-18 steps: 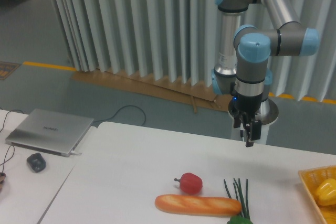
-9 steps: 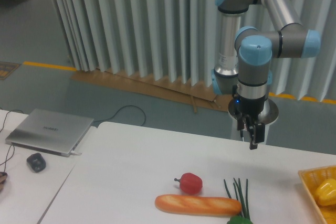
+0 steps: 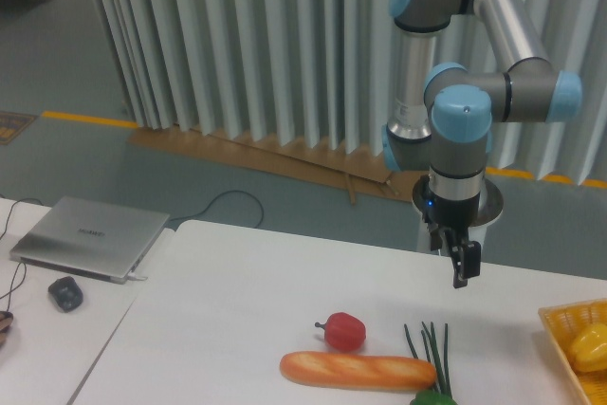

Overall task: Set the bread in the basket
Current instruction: 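Move the gripper down toward the orange bread loaf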

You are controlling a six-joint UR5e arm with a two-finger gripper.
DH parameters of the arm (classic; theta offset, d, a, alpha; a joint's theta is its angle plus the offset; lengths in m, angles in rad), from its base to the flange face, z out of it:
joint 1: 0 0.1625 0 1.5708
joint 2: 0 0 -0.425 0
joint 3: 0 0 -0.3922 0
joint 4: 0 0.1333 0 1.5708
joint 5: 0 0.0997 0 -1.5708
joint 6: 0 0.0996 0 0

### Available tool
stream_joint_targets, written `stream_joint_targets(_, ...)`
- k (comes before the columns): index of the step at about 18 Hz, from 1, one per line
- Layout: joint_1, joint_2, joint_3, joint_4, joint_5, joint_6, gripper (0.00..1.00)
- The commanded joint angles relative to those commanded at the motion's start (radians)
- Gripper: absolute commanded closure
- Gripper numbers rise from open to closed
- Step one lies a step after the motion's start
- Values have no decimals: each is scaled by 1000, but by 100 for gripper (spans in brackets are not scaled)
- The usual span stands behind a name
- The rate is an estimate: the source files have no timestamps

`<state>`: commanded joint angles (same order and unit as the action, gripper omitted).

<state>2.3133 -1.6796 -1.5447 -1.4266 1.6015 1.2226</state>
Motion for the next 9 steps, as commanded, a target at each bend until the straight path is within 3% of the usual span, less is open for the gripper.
stream_joint_targets(5,-15,-37,23,5,-3,-47,0)
stream_joint_targets(9,-72,-87,25,119,-2,-138,0)
